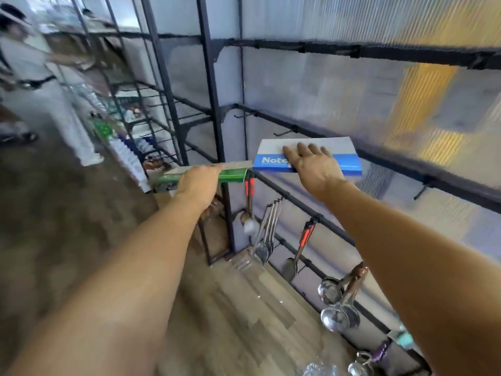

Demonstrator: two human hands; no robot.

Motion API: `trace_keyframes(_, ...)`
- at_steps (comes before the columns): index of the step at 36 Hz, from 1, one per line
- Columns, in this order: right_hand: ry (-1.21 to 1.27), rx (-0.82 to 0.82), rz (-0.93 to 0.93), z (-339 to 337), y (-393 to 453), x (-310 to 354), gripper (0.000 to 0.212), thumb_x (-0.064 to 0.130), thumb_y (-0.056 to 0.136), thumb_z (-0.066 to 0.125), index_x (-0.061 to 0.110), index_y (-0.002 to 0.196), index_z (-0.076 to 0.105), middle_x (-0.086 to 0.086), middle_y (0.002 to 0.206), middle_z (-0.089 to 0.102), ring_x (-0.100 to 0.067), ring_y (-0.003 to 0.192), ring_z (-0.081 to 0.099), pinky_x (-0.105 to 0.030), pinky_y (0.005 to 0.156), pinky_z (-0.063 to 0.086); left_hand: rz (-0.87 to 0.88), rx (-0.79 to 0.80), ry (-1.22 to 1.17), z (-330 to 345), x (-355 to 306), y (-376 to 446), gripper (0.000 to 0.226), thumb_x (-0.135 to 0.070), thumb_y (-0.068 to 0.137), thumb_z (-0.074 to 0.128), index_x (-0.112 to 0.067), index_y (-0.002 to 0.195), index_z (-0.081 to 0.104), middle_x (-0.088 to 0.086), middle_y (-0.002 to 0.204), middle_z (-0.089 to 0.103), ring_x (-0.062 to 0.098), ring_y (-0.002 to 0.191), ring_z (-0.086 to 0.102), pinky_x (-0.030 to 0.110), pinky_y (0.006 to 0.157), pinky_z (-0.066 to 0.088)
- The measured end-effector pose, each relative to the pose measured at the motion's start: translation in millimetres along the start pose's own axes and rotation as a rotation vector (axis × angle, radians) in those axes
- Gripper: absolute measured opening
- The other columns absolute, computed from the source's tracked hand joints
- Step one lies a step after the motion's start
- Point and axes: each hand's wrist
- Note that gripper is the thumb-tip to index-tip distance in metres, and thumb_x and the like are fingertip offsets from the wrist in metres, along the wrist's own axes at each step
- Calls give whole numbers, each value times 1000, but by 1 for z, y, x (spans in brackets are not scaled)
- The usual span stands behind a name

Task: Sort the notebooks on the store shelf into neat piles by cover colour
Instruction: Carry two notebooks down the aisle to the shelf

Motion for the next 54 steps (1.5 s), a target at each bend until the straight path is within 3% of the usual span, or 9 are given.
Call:
trace_keyframes(6, 30, 59, -220, 3, 20, 97, 68, 7, 97, 36, 22, 153, 2, -12, 157, 14, -32, 142, 18, -44, 118, 14, -200, 35, 5, 23, 82, -52, 58, 3, 89, 45, -16, 144, 37, 14, 131, 55, 33, 113, 56, 42, 91, 46)
trace_keyframes(15, 89, 253, -468, 20, 42, 254, 65, 9, 96, 40, 24, 152, 11, -11, 155, 20, -32, 141, 23, -45, 116, 19, -487, 166, -2, 70, 213, -136, 65, 1, 93, 34, -29, 150, 25, 13, 123, 59, 32, 108, 59, 40, 88, 47)
trace_keyframes(20, 136, 276, -589, 18, 57, 347, 65, 6, 94, 44, 24, 150, 16, -9, 150, 28, -31, 135, 31, -44, 112, 26, -562, 204, 26, 87, 289, -178, 59, -2, 94, 34, -27, 147, 29, 10, 113, 62, 28, 101, 61, 38, 84, 49)
trace_keyframes(31, 152, 298, -811, 4, 82, 524, 58, 6, 97, 38, 22, 150, 20, -8, 149, 32, -30, 133, 36, -43, 109, 30, -759, 277, -82, 111, 427, -242, 52, -9, 95, 44, -23, 145, 36, 10, 119, 60, 29, 104, 60, 40, 87, 48)
trace_keyframes(35, 164, 277, -868, 3, 96, 565, 59, 4, 96, 40, 22, 149, 21, -7, 148, 34, -30, 130, 38, -43, 108, 33, -819, 293, -129, 119, 462, -244, 54, -6, 92, 50, -26, 141, 39, 9, 111, 62, 28, 97, 62, 39, 78, 52)
trace_keyframes(42, 194, 250, -936, 8, 155, 629, 60, 6, 96, 44, 22, 149, 21, -7, 147, 37, -29, 129, 42, -43, 108, 34, -901, 326, -141, 137, 521, -221, 53, -6, 92, 47, -24, 141, 41, 9, 116, 59, 29, 105, 58, 40, 87, 47)
trace_keyframes(46, 215, 199, -989, 13, 205, 666, 60, 8, 97, 45, 22, 149, 21, -7, 145, 39, -29, 127, 44, -43, 108, 34, -957, 331, -133, 144, 562, -191, 45, -8, 95, 42, -25, 138, 44, 5, 98, 57, 24, 94, 59, 36, 81, 46)
trace_keyframes(54, 250, 189, -1083, -7, 324, 718, 55, 16, 99, 46, 23, 148, 23, -7, 147, 39, -28, 130, 42, -44, 113, 30, -1002, 354, 2, 144, 638, -106, 50, -9, 97, 38, -28, 143, 36, 8, 113, 60, 26, 103, 61, 36, 83, 48)
Point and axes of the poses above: each hand's wrist, its own y-axis towards the middle knuckle, its own z-axis out of the palm, x = y × z
